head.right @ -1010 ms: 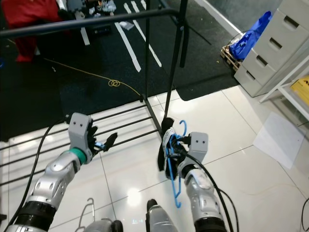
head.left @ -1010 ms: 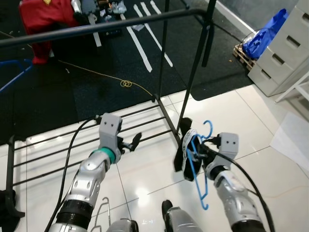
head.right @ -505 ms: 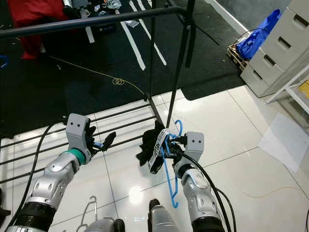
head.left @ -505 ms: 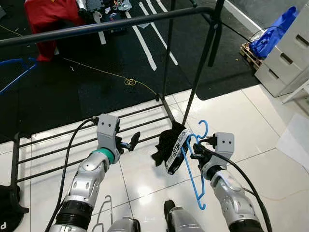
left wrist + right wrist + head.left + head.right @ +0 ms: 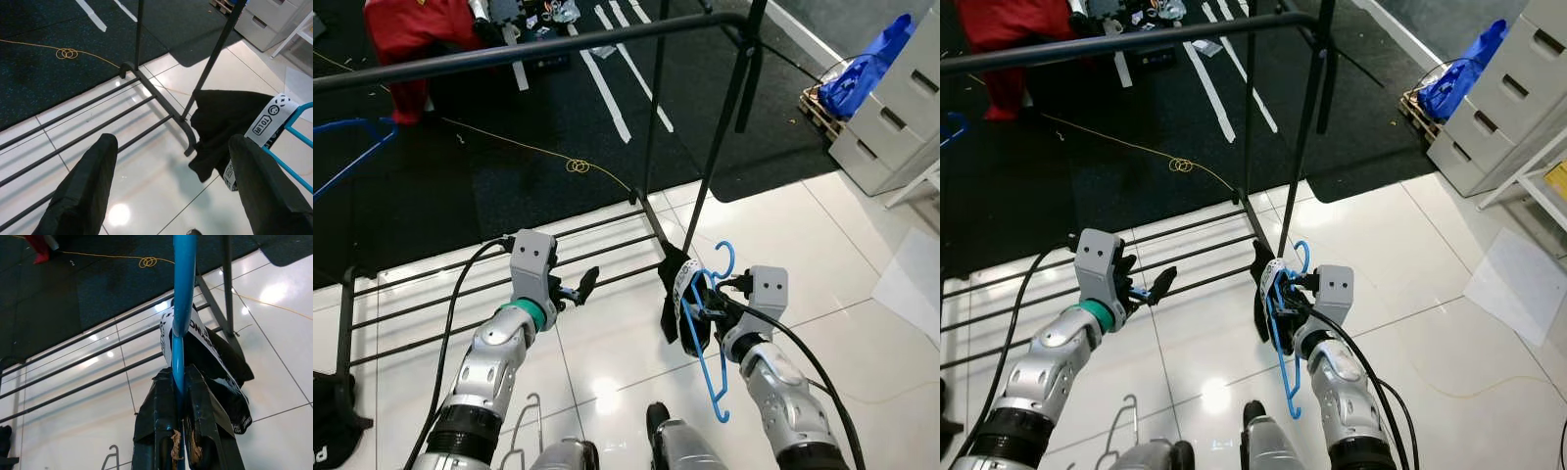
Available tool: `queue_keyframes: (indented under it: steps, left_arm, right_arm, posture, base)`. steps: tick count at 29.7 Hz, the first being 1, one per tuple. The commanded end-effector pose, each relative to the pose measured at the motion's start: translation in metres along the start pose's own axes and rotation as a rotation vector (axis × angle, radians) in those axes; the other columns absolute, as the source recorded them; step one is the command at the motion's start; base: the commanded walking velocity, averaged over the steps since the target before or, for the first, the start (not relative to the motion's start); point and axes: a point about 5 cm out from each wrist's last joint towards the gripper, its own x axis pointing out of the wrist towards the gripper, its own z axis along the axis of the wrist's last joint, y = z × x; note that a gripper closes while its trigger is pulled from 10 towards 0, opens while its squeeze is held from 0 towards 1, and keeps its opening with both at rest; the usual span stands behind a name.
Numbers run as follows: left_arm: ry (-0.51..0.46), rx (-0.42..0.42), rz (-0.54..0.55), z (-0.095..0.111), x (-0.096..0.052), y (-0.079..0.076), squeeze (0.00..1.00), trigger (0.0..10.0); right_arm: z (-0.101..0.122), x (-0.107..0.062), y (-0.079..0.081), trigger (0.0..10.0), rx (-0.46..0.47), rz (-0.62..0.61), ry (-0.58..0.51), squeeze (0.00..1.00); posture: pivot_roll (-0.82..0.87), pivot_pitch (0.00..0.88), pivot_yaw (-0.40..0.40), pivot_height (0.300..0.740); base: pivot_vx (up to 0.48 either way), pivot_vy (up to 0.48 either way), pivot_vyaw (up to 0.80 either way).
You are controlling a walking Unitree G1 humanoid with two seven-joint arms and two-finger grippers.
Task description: Hang hanger
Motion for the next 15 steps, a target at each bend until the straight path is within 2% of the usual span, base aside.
queue_keyframes:
  steps: [1, 15]
  left_arm:
    - [0.031, -0.01, -0.002, -0.0076, -0.0034, 0.0007, 0.0, 10.0]
    - [0.038, -0.001, -0.01, -0.0086, -0.0052, 0.0019, 0.0, 10.0]
  right_arm:
    - [-0.0062, -0.0026, -0.0004, 10.0, 0.016, -0.001, 0.021, 0.0]
    - [-0.0069, -0.0026, 0.002, 10.0, 0.022, 0.005, 0.019, 0.0]
  posture:
    - [0.02, 0.144, 0.095, 0.74]
    - [0.02, 0.136, 0.102, 0.74]
  base:
    - [-0.289, 0.0, 0.0]
    - [-0.276, 0.0, 0.0]
